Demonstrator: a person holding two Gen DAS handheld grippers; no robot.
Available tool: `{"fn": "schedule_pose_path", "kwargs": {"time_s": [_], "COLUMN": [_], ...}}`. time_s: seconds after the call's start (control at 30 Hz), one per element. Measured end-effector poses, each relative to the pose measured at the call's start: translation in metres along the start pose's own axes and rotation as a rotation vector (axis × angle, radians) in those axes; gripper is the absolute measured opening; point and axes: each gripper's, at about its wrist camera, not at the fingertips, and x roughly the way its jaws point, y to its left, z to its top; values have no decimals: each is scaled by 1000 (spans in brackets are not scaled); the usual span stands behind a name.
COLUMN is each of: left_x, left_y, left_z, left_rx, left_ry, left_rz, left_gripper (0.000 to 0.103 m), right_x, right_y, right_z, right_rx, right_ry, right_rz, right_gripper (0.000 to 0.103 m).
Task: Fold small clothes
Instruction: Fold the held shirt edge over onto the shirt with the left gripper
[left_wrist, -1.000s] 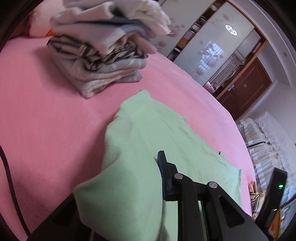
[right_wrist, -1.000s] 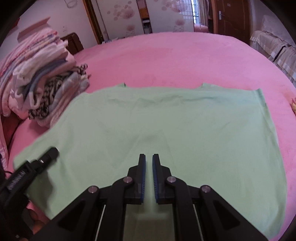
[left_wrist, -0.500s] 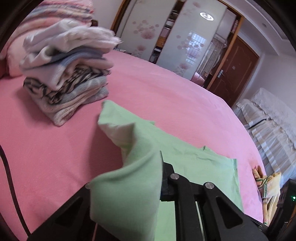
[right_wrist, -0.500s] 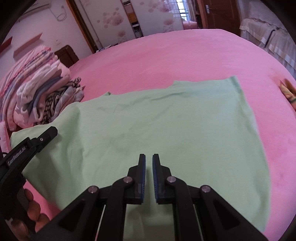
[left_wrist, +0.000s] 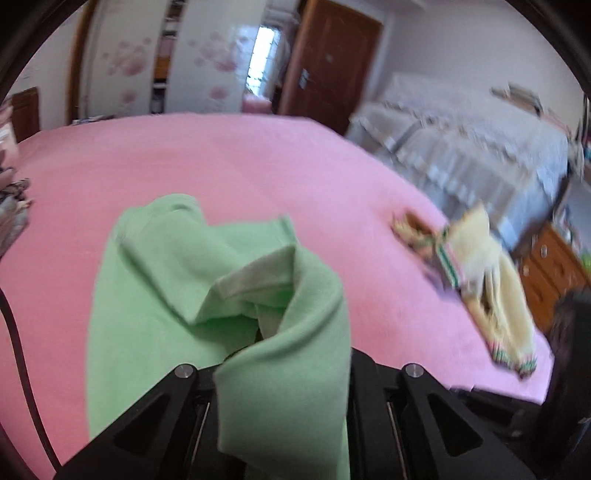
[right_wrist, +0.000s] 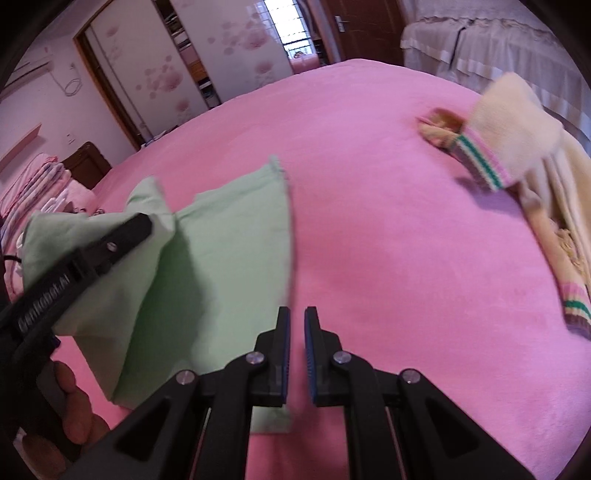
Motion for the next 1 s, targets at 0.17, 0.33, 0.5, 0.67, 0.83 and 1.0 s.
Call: {"fn": "schedule_pose_path", "kwargs": {"time_s": [0.17,0.33,0.5,0.67,0.83,1.0], "left_x": [24,25,27,10,-25,-72], "left_y": [2,-3,-13,-25,-33,5], "left_z": [-22,-28,-26,-30,-49,-68], "left_rx": [-37,-22,8,45,203,184], "left_ry": [94,79,98,101,77,24], "left_rz": [-35,-26,-37,-95,-123,-25], "left_gripper": [15,15,25,68,70,70], "right_x": [-1,-1,-10,-22,-34,-42], "right_y": [-19,-23,-25,-27,-30,-11], "right_z": [-4,-6,-7,-4,0,-1], "right_rx": [24,33,30,12,18,-63], "right_ry": [2,-3,-15,-31,-46,-44], "right_rz": [-2,14,22,10,9,50], "right_gripper": [8,8,8,8,8,7]}}
